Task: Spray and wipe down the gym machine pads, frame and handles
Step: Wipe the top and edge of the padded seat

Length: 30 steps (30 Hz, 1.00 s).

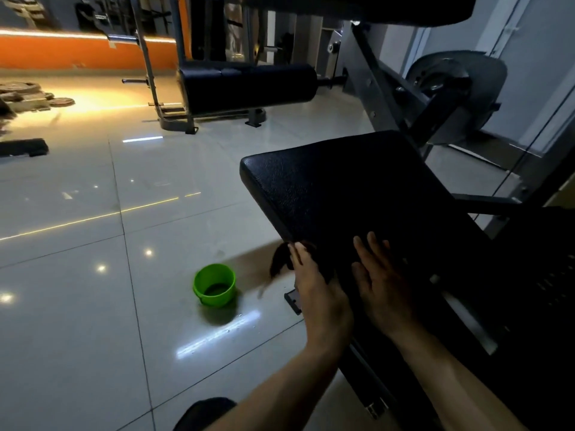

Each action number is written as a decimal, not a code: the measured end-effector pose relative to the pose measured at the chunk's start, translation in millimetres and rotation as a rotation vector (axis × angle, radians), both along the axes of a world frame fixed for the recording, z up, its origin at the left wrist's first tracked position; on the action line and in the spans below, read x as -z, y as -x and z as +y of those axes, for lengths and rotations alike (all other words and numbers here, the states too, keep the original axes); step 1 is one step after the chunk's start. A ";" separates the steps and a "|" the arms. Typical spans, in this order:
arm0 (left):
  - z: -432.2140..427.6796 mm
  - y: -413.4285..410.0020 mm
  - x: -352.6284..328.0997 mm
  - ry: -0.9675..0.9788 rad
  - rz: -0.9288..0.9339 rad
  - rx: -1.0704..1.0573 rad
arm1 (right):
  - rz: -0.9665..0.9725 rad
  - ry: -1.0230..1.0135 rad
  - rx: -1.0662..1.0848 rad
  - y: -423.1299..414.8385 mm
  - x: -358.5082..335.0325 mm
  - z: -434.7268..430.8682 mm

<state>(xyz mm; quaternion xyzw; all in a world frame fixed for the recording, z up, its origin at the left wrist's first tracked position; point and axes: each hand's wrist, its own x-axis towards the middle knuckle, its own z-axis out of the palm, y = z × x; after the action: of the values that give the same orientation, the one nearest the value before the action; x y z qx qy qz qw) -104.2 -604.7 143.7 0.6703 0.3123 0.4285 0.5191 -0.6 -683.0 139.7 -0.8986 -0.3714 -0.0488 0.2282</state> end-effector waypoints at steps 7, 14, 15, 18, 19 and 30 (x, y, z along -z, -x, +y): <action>83.0 -29.4 -30.0 0.015 0.106 -0.045 | 0.016 -0.008 -0.017 1.2 -3.3 -3.9; 9.4 33.8 -11.6 -0.028 0.045 0.134 | 0.187 -0.105 -0.005 6.4 -20.2 -2.2; 10.6 43.2 -15.8 -0.037 0.021 0.144 | 0.284 -0.203 -0.013 13.0 -30.0 -3.5; 18.9 53.9 -39.3 -0.101 -0.074 0.173 | 0.572 -0.567 -0.147 51.4 -63.0 -0.1; 18.3 53.0 -49.3 -0.118 -0.088 0.214 | 0.736 -0.691 -0.212 66.6 -73.5 4.6; 75.4 61.0 -47.3 -0.017 0.186 0.269 | 0.302 -0.768 -0.075 54.3 -90.3 46.8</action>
<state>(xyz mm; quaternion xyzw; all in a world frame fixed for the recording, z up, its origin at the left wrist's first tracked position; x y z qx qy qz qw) -165.2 -529.3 191.0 0.7473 0.2627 0.2940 0.5348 -54.9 -636.2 230.0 -0.7311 -0.3211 -0.0431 0.6004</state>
